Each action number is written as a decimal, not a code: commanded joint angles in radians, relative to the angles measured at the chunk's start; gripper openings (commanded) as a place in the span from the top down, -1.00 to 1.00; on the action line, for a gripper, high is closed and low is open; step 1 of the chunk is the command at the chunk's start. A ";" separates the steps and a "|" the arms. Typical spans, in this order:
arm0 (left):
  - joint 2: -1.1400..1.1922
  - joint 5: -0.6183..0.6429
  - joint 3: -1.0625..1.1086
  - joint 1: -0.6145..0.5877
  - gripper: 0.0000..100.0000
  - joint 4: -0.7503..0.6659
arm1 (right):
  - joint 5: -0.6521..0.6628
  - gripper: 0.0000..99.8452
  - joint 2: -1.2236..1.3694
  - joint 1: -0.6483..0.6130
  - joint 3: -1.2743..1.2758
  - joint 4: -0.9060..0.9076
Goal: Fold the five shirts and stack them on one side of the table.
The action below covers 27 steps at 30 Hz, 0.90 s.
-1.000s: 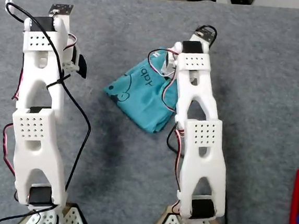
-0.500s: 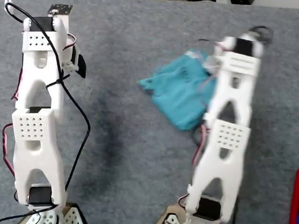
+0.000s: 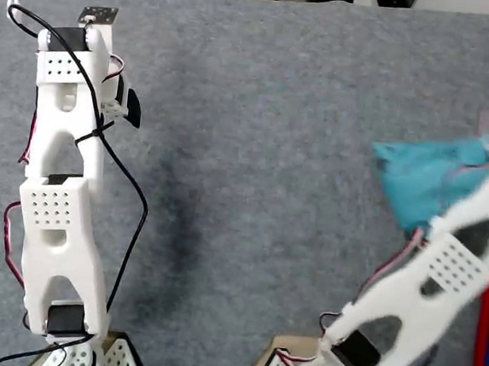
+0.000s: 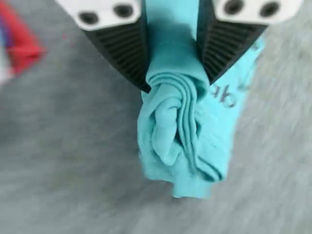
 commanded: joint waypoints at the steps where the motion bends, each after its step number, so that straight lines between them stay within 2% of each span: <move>1: -0.076 -0.006 -0.040 -0.003 0.50 0.011 | 0.052 0.99 -0.170 0.134 -0.045 0.017; 9: -0.076 -0.006 -0.040 0.000 0.50 0.011 | 0.147 0.99 -0.343 0.377 -0.045 0.017; 17: -0.076 -0.006 -0.040 0.000 0.50 0.012 | 0.245 0.99 -0.375 0.585 -0.054 0.014; 27: -0.076 -0.006 -0.041 0.002 0.50 0.012 | 0.334 0.99 -0.375 0.717 -0.047 0.015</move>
